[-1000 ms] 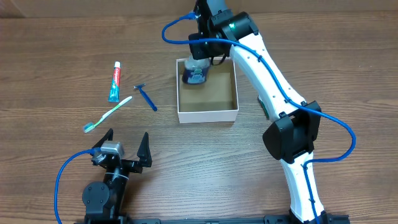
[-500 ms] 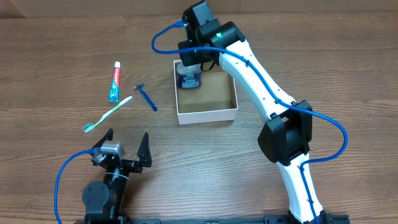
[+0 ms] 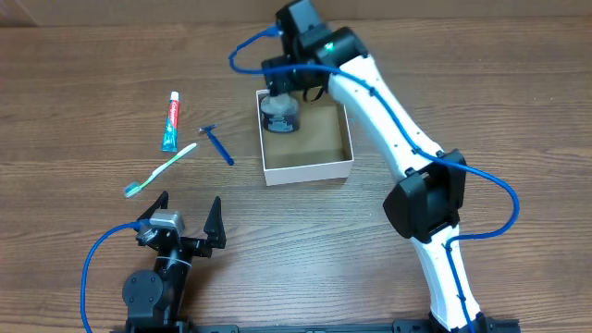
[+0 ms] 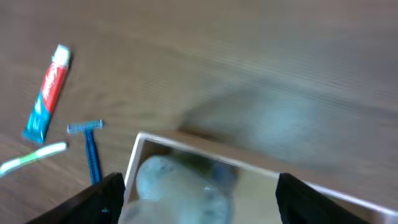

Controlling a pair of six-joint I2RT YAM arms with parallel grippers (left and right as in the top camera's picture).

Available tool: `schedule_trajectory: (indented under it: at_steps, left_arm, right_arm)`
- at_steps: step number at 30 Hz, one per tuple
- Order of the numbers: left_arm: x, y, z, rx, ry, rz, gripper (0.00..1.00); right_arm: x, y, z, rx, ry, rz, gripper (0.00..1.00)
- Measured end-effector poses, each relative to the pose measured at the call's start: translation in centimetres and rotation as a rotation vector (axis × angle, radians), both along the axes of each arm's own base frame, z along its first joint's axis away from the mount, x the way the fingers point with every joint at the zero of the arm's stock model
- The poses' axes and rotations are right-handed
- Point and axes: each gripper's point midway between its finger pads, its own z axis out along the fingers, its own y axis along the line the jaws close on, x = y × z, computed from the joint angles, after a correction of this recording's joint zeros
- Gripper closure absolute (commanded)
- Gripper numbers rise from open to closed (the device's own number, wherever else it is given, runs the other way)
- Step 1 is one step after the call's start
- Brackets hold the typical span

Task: Pack container
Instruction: 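Move the right gripper to the green soap package and grasp it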

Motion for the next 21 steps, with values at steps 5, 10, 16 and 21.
schedule_trajectory:
  at_steps: [5, 10, 16, 21]
  left_arm:
    - [0.0, 0.0, 0.0, 0.000, 0.000, 0.000, 0.00]
    - [0.0, 0.0, 0.0, 0.000, 0.000, 0.000, 0.00]
    - [0.0, 0.0, 0.0, 0.000, 0.000, 0.000, 0.00]
    - [0.0, 0.0, 0.0, 0.000, 0.000, 0.000, 0.00]
  right_arm:
    - [1.6, -6.1, 7.7, 0.032, -0.085, -0.110, 0.06]
    - [-0.5, -13.2, 10.0, 0.010, -0.005, -0.243, 0.00]
    - [-0.3, -23.5, 8.5, 0.058, 0.130, -0.480, 0.00]
    - [-1.7, -23.8, 2.6, -0.035, 0.317, -0.497, 0.01]
